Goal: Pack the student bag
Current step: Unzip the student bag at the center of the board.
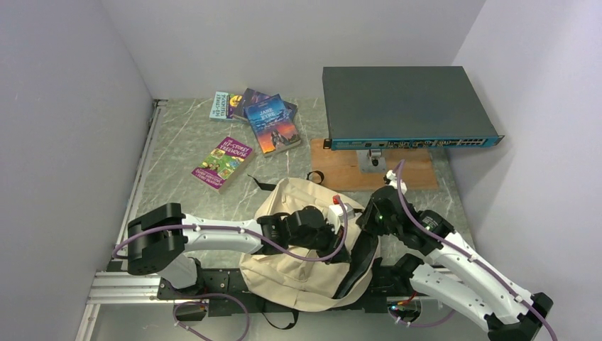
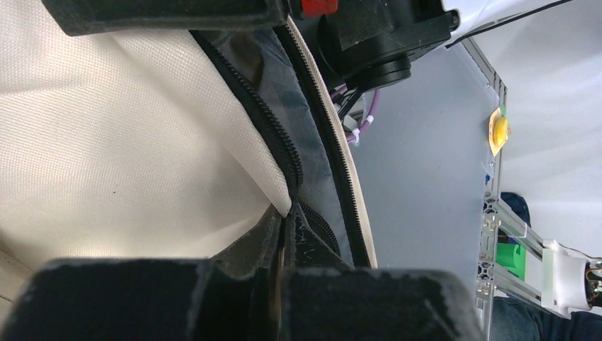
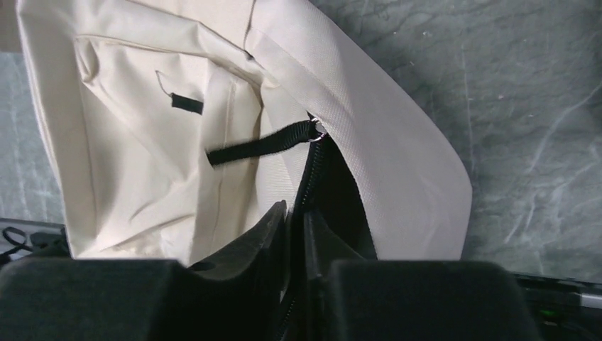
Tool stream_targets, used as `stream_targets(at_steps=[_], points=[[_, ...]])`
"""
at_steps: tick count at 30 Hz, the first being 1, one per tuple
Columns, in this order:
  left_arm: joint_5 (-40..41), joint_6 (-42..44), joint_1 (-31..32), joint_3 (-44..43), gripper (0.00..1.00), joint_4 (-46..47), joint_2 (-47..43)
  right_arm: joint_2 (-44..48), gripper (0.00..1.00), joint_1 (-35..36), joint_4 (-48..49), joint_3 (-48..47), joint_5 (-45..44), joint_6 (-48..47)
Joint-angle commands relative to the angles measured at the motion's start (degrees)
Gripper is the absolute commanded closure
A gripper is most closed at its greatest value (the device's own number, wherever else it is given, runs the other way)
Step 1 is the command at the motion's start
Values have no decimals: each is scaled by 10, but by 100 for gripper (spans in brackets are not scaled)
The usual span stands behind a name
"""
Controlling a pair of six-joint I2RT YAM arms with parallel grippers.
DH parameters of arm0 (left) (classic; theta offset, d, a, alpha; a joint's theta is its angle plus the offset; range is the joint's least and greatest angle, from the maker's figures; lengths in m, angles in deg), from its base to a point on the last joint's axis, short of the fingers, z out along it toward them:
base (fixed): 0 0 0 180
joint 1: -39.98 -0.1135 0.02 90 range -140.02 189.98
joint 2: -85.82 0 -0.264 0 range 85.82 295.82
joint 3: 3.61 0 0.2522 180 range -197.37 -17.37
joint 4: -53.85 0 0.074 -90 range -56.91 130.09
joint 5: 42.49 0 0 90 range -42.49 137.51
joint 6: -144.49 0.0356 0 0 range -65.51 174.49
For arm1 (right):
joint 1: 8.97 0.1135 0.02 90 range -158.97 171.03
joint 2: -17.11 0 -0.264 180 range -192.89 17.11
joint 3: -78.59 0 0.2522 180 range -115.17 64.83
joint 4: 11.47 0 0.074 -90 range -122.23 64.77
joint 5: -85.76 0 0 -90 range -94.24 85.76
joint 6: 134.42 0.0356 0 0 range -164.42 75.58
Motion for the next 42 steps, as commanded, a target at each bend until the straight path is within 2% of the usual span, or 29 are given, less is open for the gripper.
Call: stream_targets(at_steps=[1, 2, 3, 4, 7, 10, 12, 15, 21, 25, 34, 39, 42], points=[[-30, -7, 2, -19, 87, 33, -11, 28, 96, -2, 77, 14, 6, -28], [-19, -3, 2, -14, 78, 28, -22, 37, 100, -2, 88, 20, 15, -49], [-5, 1, 2, -8, 60, 23, -35, 45, 100, -2, 97, 25, 20, -59], [12, 3, 0, -1, 49, 14, -50, 54, 100, -2, 100, 30, 22, -65], [59, 2, -16, 18, 29, -2, -93, 79, 100, -2, 116, 44, 31, -82], [110, -11, -39, 22, 20, -19, -123, 91, 100, -2, 129, 50, 46, -96], [150, -33, -57, 20, 18, -29, -128, 90, 100, -2, 131, 50, 51, -101], [190, -63, -80, 24, 16, 8, -119, 90, 100, -2, 134, 50, 56, -104], [243, -58, -86, 10, 18, 134, -53, 102, 100, -2, 140, 53, 69, -109], [241, -48, -87, -15, 20, 183, -8, 111, 100, -2, 139, 55, 72, -111], [226, -63, -98, -55, 33, 218, 85, 120, 100, -2, 141, 56, 77, -112], [220, -59, -106, -68, 55, 229, 107, 127, 100, -2, 140, 57, 78, -112], [228, -57, -111, -62, 84, 218, 106, 133, 100, -2, 136, 54, 74, -110]])
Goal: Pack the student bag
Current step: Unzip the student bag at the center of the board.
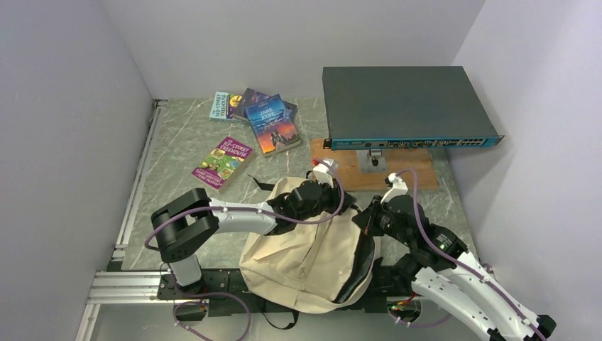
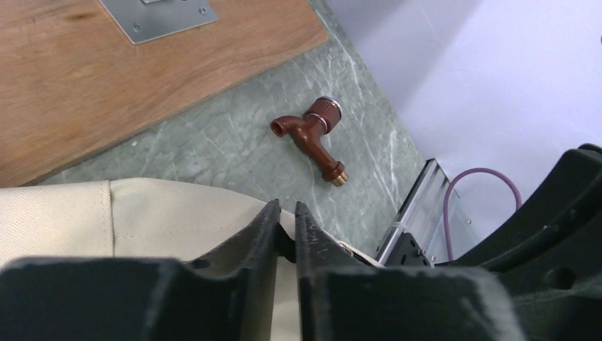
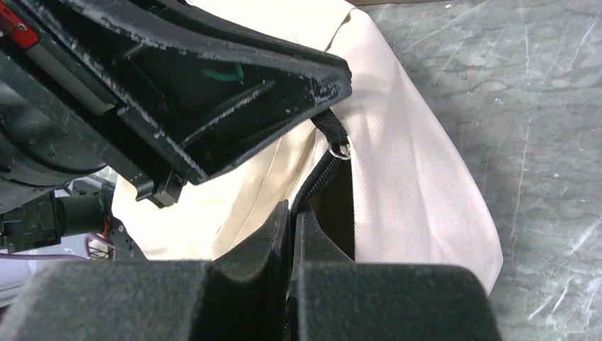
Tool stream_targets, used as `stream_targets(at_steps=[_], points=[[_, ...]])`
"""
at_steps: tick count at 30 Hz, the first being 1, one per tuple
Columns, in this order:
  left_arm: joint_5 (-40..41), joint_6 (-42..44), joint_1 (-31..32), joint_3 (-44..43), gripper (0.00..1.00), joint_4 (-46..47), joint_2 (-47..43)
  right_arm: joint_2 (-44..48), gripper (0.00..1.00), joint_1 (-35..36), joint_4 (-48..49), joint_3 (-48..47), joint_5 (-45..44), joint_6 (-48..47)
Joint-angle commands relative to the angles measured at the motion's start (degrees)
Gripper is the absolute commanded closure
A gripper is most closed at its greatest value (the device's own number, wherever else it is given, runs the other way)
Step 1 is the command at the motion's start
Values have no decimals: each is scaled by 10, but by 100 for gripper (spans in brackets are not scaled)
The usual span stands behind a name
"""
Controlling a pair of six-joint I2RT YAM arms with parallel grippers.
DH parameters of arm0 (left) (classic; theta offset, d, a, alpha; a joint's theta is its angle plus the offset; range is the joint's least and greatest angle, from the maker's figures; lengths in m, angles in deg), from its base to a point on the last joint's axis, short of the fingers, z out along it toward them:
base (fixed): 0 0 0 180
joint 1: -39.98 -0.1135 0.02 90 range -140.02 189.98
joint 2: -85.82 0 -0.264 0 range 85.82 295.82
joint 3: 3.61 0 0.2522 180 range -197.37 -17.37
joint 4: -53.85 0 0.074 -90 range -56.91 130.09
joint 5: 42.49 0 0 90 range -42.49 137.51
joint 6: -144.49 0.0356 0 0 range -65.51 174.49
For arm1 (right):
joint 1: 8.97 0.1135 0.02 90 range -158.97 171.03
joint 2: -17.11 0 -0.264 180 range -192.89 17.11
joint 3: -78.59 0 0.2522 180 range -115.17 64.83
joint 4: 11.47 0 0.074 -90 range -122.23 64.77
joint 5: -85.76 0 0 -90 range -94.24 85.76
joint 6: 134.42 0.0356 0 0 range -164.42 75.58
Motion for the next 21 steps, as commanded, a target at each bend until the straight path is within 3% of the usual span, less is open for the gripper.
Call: stream_targets(at_steps=[1, 3, 11, 16, 21], points=[[4, 2, -11, -10, 91, 30, -6, 16, 100, -1, 32, -4, 7, -3], [11, -7, -23, 13, 100, 30, -14, 23, 100, -1, 27, -4, -3, 2], [27, -12, -76, 65, 100, -33, -49, 31, 100, -2, 30, -4, -18, 10], [-35, -3, -83, 53, 100, -22, -40, 13, 100, -1, 58, 6, 9, 2], [-76, 7, -84, 17, 95, -102, -46, -2, 100, -1, 70, 4, 20, -9]])
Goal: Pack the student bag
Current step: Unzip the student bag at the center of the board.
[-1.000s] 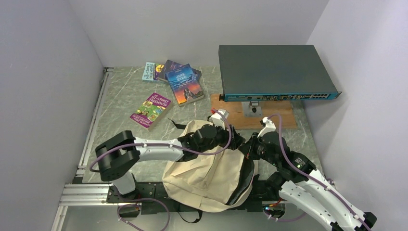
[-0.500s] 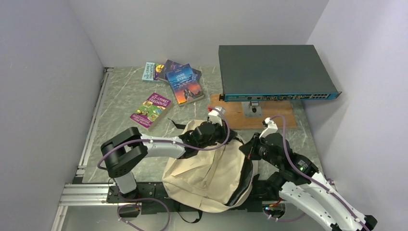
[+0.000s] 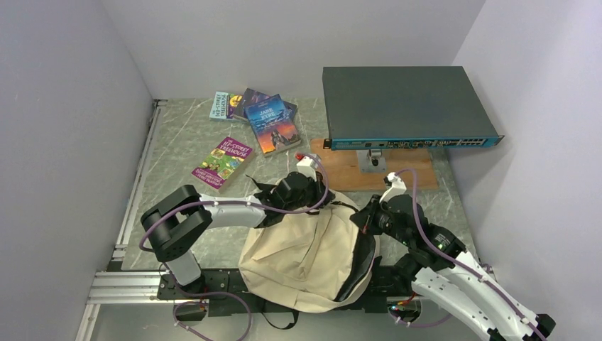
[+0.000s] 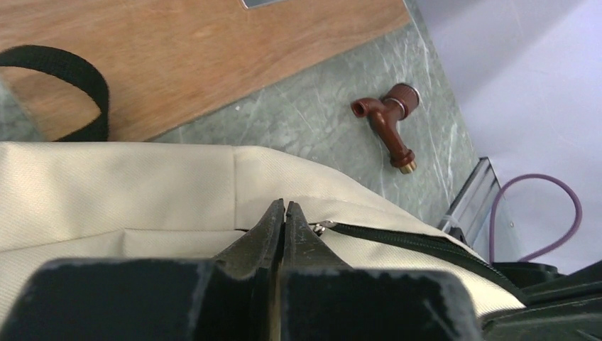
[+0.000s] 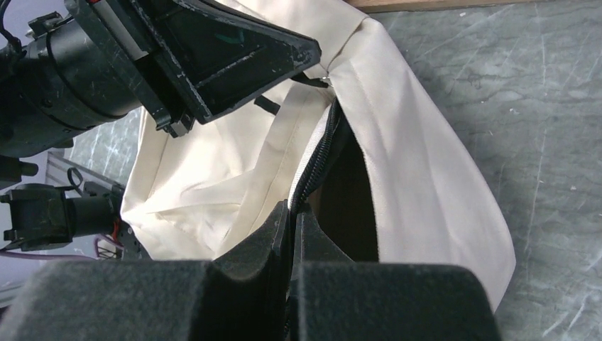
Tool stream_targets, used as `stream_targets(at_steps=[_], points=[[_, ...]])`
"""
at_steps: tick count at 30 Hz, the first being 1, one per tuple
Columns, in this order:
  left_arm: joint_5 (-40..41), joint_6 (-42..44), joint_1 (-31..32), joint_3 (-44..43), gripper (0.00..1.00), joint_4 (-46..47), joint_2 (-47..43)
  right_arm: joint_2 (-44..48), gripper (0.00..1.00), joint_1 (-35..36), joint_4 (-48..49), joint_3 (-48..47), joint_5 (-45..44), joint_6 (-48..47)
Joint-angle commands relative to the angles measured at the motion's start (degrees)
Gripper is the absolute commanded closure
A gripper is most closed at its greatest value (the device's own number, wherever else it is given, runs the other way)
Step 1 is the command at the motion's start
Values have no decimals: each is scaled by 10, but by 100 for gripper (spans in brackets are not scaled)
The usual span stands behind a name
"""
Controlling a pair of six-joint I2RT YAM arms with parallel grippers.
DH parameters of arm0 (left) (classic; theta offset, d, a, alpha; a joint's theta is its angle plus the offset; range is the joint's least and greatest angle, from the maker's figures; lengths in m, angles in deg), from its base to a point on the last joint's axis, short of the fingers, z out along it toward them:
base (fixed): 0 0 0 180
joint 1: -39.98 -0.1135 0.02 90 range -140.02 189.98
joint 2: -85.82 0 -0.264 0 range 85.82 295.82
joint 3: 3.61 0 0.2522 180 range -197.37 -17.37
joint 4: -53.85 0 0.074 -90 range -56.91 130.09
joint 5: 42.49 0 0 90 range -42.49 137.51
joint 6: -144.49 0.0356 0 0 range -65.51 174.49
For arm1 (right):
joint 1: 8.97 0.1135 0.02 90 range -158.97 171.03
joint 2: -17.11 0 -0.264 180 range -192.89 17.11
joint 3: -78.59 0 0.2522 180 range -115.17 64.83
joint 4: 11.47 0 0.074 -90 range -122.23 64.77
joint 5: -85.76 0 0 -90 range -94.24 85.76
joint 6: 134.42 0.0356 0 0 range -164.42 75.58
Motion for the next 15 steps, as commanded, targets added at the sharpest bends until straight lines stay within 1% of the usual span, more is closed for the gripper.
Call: stream_targets(at_steps=[1, 4, 5, 6, 7, 8, 10, 12, 15], points=[[-43, 20, -5, -32, 86, -64, -27, -7, 100, -1, 46, -7, 13, -15], [-44, 26, -9, 6, 56, -77, -71, -6, 100, -1, 45, -11, 6, -22], [-44, 28, -11, 21, 47, -80, -93, -7, 100, -1, 45, -11, 5, -24], [-41, 31, -11, 38, 41, -86, -124, -7, 100, -1, 46, -11, 3, -26], [-38, 35, -12, 53, 36, -97, -141, -7, 100, -1, 48, -11, 3, -27], [-37, 39, -12, 66, 31, -130, -178, -8, 100, -1, 54, -9, 5, -30], [-3, 42, -12, 91, 21, -188, -236, -11, 100, -1, 70, -6, 16, -40], [41, 35, -11, 116, 16, -264, -297, -16, 100, -1, 91, -3, 33, -52], [138, 15, -12, 134, 11, -411, -381, -27, 100, -1, 125, 0, 74, -76]])
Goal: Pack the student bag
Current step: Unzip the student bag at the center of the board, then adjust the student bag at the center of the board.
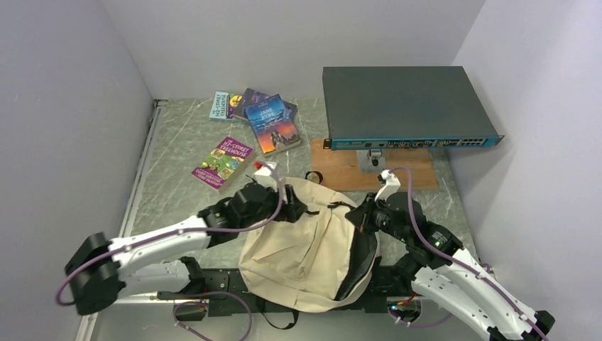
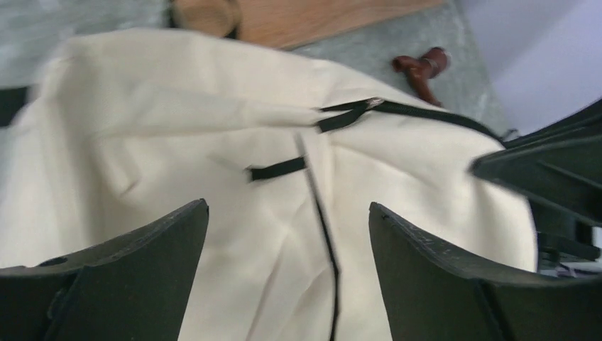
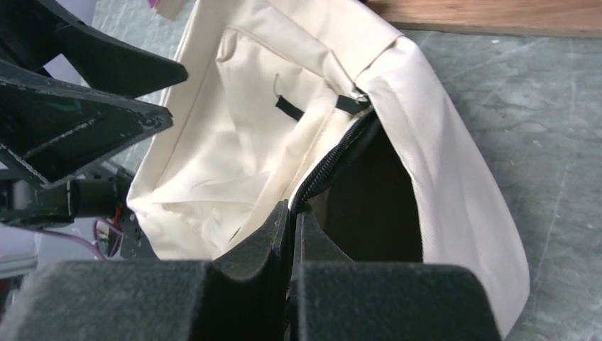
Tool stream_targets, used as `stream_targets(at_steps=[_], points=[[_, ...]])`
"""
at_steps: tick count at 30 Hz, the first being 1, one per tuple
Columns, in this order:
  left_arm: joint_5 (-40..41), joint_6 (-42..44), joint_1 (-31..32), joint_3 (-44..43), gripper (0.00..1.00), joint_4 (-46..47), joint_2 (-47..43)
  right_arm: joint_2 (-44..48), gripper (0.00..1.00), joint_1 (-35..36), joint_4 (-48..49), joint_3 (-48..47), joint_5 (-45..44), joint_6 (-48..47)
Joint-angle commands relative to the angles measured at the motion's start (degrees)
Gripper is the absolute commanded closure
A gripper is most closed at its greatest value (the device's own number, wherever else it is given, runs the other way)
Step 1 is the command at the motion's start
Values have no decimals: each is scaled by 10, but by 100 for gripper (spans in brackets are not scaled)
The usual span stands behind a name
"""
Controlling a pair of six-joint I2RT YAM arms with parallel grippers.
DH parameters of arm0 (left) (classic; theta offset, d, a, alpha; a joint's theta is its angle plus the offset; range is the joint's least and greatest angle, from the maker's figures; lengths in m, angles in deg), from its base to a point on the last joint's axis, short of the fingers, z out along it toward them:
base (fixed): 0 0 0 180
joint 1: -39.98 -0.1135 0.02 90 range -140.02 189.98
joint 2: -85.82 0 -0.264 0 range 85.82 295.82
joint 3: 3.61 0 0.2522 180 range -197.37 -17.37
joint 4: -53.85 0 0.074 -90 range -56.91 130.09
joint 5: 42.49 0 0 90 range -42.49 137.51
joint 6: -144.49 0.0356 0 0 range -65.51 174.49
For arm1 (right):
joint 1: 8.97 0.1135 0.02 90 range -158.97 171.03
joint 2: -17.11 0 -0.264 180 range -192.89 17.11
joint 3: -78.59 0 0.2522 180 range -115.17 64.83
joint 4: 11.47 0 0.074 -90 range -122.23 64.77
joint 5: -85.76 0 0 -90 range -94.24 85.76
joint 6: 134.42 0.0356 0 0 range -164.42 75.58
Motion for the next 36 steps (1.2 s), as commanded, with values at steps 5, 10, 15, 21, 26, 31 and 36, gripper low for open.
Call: stream_targets(at_steps=[5, 10, 15, 21, 26, 31, 36], points=[[217, -96, -13, 29, 0, -354, -168, -29, 100, -1, 120, 5, 80, -49], [169, -72, -76, 39, 0, -315, -120, -39, 100, -1, 128, 0, 89, -55], [99, -23, -125, 1, 14, -290, 11, -36, 100, -1, 126, -4, 95, -61], [127, 26, -188, -54, 84, -357, 32, -66, 100, 0, 156, -23, 145, -97], [197, 55, -287, -108, 100, -464, -59, -115, 100, 13, 214, -51, 192, -125], [226, 101, -421, -144, 100, -529, -131, -190, 100, 100, 275, -92, 128, -142], [226, 148, -533, -144, 100, -519, -154, -298, 100, 191, 331, -152, 36, -138]])
